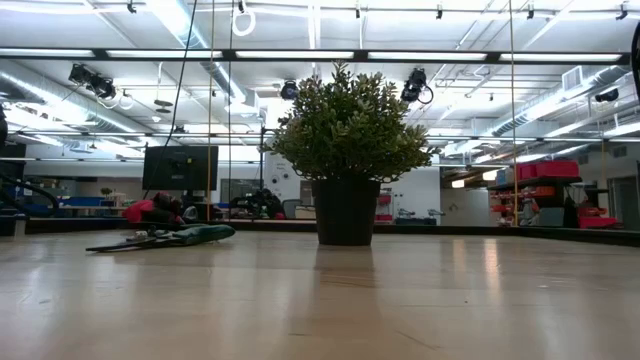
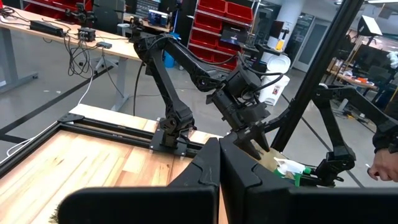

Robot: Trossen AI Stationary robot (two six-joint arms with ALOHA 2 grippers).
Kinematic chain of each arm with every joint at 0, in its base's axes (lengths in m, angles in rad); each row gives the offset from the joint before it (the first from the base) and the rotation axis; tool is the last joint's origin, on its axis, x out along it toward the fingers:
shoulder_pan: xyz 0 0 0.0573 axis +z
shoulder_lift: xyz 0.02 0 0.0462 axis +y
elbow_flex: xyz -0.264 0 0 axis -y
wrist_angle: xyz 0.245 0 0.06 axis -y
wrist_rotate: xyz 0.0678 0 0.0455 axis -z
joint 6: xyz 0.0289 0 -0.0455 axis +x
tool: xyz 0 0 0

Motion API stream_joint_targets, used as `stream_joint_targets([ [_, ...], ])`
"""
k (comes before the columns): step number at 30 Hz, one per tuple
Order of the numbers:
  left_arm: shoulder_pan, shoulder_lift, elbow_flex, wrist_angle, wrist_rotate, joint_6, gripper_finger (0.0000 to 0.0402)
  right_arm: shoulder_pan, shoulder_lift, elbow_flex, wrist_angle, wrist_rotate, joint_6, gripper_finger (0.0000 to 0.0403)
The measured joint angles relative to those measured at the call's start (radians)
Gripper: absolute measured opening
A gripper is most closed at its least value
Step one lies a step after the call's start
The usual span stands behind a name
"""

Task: Pick & Place Garden tools in Gardening bag
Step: Put the green shear scissors into the white gardening bag

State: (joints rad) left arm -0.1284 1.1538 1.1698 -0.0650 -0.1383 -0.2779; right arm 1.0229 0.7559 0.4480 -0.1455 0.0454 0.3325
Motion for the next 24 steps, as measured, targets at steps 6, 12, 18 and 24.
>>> stream_joint_targets([
  [6,0.000,0.000,0.000,0.000,0.000,0.000,0.0003,0.000,0.000,0.000,0.000,0.000,0.000,0.0223],
  [12,0.000,0.000,0.000,0.000,0.000,0.001,0.0003,0.000,0.000,0.000,0.007,0.000,0.000,0.0218],
  [18,0.000,0.000,0.000,0.000,0.000,0.001,0.0003,0.000,0.000,0.000,0.071,0.000,-0.011,0.0193],
  [24,0.000,0.000,0.000,-0.001,0.000,0.002,0.0003,0.000,-0.002,0.007,0.086,0.000,-0.013,0.0157],
])
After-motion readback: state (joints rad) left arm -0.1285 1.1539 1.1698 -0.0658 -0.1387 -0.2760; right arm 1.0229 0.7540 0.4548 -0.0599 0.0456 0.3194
